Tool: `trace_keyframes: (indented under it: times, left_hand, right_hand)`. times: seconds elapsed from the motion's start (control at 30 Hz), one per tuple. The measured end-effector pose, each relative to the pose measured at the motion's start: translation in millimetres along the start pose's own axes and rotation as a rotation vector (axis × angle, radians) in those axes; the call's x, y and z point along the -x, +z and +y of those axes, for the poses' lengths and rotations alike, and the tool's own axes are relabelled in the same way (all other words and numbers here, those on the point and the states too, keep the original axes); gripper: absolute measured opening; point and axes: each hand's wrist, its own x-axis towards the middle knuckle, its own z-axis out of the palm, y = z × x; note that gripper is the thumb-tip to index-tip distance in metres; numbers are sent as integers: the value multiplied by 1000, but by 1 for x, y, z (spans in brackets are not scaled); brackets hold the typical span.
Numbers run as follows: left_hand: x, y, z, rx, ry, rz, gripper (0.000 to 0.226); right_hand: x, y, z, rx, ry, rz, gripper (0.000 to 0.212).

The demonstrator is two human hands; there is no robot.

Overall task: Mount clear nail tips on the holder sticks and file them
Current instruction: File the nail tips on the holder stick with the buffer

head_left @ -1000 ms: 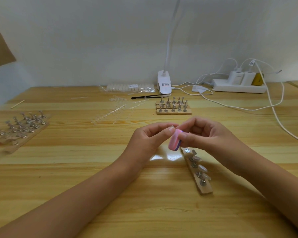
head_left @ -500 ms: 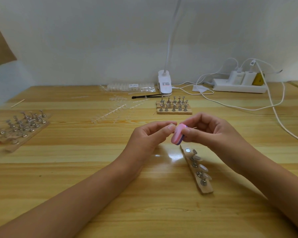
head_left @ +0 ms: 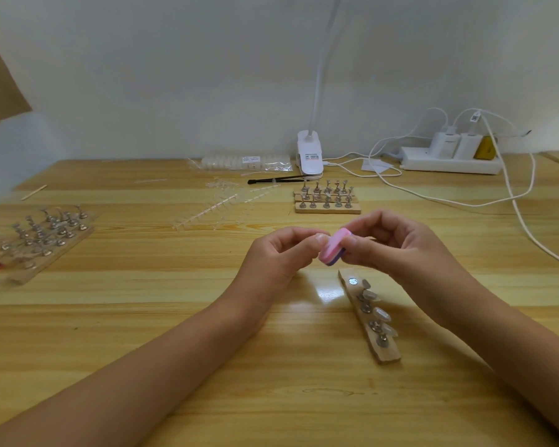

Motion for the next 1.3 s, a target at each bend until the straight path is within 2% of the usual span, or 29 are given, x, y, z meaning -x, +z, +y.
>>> trace_keyframes:
  times: [0.1,0.2,0.33,0.5,0.67,0.8,0.93,1.03,1.1,1.2,1.3]
  left_hand:
    - [0,0,0,13,-25,19,47]
    - [0,-1,-1,20,-28,21,44]
    - [-1,-2,-1,84,-46,41,47]
    - [-1,-2,-1,42,-35,9,48]
    - [-2,-3,-1,55,-54,19,46]
    - [-1,-3,-1,42,-52,21,52]
    - [-1,-3,0,33,-63,16,50]
    - [-1,-2,-1,31,-46,7,50]
    - [-1,-2,-1,39,-32,5,47]
    - [-1,-2,0,29,-14,2,42]
    - [-1,-2,-1,31,3,-13,36]
  right_hand:
    - [-1,-2,1,-35,-18,59,37]
    - [0,0,3,-23,14,-11,37]
    - [0,-2,2,-72,-36,83,37]
    - [0,0,3,4,8,-38,32]
    - [-1,-2,3,-70,-60,117,38]
    - [0,2,4,3,-16,17,37]
    - [0,0,3,-56,-56,110,35]
    - [0,2,4,-11,-26,33,33]
    - [0,3,4,19,-18,21,33]
    - [-1,0,3,-34,-51,96,31]
    - [0,2,3,8,-5,4,32]
